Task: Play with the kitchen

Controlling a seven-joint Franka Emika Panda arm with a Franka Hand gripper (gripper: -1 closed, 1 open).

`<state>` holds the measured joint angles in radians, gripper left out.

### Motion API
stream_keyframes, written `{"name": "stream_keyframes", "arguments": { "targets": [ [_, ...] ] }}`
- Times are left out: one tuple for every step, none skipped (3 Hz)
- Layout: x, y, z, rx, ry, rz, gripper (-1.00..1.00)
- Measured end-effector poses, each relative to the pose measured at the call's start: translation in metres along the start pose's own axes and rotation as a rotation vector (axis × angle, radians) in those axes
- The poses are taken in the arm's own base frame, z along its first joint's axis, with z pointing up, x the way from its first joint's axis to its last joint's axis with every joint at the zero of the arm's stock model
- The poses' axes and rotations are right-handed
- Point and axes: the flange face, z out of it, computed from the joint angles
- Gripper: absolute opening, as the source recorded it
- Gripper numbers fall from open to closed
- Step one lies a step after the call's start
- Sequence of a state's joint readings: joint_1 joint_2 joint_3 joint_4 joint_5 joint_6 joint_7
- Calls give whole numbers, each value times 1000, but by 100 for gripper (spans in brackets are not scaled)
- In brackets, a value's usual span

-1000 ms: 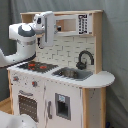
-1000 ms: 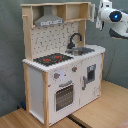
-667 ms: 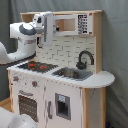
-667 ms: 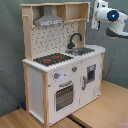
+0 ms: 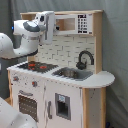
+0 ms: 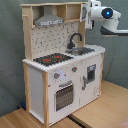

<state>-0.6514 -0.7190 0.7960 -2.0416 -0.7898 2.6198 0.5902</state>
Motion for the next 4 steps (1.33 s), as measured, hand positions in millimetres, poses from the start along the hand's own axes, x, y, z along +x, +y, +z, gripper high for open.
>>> {"name": "stream_keyframes", "arguments": {
  "targets": [
    [13, -6, 12, 30, 7, 1, -100],
    [28, -16, 20, 68, 21, -3, -100],
    [33, -44, 22, 144, 41, -39, -100],
    [38, -55, 33, 195, 45, -73, -100]
  ]
}}
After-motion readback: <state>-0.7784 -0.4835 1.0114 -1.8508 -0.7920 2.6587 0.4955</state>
